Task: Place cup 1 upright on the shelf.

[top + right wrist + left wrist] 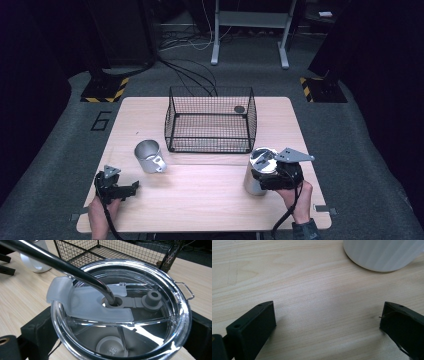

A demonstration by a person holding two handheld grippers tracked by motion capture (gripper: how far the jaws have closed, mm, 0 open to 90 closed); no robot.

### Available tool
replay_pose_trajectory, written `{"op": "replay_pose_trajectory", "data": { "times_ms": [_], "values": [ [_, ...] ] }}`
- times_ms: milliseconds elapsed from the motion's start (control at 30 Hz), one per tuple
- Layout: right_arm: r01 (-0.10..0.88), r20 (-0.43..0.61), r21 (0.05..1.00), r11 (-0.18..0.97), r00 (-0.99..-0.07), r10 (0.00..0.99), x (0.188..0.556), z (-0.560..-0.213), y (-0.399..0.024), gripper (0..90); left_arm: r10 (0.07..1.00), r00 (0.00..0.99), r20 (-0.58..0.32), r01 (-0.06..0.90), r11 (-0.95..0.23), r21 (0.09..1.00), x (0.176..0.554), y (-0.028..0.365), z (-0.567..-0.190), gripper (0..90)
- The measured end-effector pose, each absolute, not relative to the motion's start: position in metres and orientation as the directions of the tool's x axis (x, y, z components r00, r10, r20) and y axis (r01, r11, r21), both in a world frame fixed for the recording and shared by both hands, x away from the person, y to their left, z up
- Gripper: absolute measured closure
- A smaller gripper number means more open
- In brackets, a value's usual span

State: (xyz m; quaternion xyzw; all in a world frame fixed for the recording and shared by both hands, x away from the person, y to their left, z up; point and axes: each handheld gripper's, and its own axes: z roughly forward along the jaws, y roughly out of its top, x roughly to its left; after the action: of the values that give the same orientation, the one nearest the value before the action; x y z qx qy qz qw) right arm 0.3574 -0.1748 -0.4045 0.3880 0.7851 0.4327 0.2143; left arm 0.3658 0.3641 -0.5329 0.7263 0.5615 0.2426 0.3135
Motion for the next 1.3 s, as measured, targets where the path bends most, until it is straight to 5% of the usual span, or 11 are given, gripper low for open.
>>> {"op": "replay_pose_trajectory", "data": {
  "times_ms": [1300],
  "values": [
    [0.386,-0.039,0.847,0.365,-0.639,0.768,0.379,-0.368,-0.157,3.3,0.968,0.252,0.0,0.664,-0.173,0.728,0.366,0.364,-0.533,0.1]
  ]
}}
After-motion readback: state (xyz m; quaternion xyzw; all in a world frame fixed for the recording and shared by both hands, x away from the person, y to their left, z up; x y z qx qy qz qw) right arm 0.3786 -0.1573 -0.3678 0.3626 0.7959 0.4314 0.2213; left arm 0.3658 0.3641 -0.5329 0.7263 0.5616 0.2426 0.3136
